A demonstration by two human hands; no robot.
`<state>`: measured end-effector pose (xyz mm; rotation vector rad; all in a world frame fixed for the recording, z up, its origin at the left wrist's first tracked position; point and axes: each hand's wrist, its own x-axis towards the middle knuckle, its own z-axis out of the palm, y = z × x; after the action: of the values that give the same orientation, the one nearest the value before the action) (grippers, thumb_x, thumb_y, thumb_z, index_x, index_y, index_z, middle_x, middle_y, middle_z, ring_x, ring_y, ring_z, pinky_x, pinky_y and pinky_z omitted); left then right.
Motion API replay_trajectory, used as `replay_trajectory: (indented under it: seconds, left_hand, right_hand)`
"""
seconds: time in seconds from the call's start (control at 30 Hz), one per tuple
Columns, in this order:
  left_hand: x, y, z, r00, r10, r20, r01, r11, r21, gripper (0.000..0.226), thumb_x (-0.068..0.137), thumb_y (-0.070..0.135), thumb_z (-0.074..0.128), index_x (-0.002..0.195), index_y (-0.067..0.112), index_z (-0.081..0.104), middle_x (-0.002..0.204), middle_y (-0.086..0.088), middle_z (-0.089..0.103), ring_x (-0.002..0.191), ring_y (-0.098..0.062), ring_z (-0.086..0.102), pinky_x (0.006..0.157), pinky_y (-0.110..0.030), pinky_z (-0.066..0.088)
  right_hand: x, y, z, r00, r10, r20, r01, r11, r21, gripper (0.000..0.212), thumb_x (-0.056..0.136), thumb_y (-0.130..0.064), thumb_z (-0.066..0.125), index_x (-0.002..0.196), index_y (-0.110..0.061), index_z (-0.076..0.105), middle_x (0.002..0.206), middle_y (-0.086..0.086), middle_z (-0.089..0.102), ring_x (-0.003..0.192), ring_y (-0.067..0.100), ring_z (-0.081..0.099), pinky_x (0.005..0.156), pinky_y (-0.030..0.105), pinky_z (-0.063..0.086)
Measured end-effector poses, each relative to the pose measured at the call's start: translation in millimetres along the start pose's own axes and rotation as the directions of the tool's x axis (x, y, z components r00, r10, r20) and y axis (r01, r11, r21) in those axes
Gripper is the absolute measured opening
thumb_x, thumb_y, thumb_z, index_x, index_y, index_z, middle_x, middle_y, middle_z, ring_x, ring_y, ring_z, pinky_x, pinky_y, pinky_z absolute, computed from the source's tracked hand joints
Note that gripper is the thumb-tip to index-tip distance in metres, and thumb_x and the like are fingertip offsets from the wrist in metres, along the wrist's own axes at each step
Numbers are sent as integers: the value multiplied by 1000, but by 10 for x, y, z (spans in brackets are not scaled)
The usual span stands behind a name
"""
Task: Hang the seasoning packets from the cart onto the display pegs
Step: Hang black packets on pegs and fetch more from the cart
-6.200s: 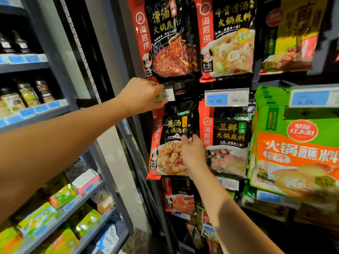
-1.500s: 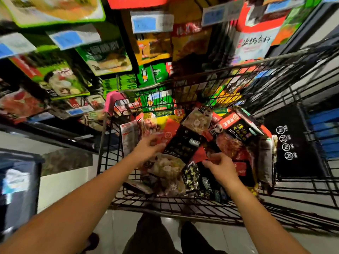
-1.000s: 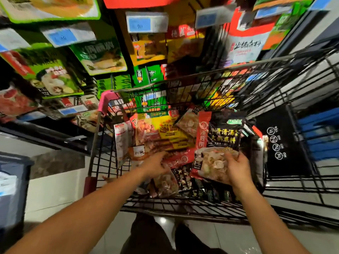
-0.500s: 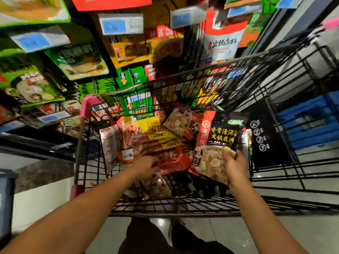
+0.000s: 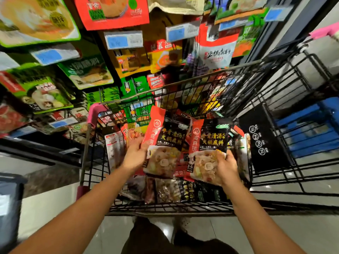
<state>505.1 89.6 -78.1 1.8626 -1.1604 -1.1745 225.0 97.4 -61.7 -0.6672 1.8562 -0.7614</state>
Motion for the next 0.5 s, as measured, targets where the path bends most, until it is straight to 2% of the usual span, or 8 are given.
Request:
replay_trajectory:
  seconds: [0.07,0.13,0.23,0.3,0.37,0.43,0.5]
  left_hand:
    - [-89,101,268,998,-58,18,60,993,-101,20,108,24,49,120,15,62,110,-9,65,86,-16,56,70,-26,44]
    - [-133,112,544,994,-108,23,110,980,-165,29,107,27,49,126,10,64,118,-13,70,92,-17,63,75,-29,50]
    - [-220,224,859,978,-210,-9,204,957,-206,32,109,27,45,137,17,58,123,7,58,110,-14,51,90,-28,40]
    - [-262,244,1041,973,-230,10,226,946,-233,37,109,27,45,142,15,55,120,7,54,111,-15,50,99,-31,41]
    - [-285,311,1164,973,-223,66,232,950,-208,37,108,30,47,140,15,58,126,3,62,115,-19,57,104,-38,46]
    - [-223,322,1190,969,-218,117,237,954,-185,33,107,29,49,134,15,62,123,3,66,110,-17,61,98,-34,50]
    - [-141,243,1128,970,-198,140,219,963,-156,32,107,30,50,132,16,64,121,5,64,110,-15,59,98,-34,49]
  right_hand:
    - [-23,-20,35,998,-19,63,20,1000,-8,63,108,-39,49,163,-21,25,162,11,37,144,34,41,117,47,38]
    - [-43,-19,41,992,-44,117,41,999,23,62,108,-40,46,162,-17,24,164,11,33,149,32,35,117,43,33]
    - [-105,-51,20,984,-64,165,50,995,84,72,104,-56,42,163,-18,23,162,6,35,149,30,34,119,47,29]
    - [-102,-53,-5,979,-80,187,58,991,123,81,96,-51,61,161,-21,23,145,-1,50,133,26,50,109,43,43]
    - [-89,-27,-23,977,-101,186,92,994,59,81,83,-34,84,148,-22,37,126,1,64,105,18,64,88,32,55]
    - [-34,13,-47,986,-75,146,81,996,-40,89,75,-28,92,148,-18,41,119,6,68,104,24,67,89,39,59]
    - [-35,32,-136,992,-57,109,58,998,2,95,68,-35,95,146,-17,43,117,6,70,108,29,70,95,49,58]
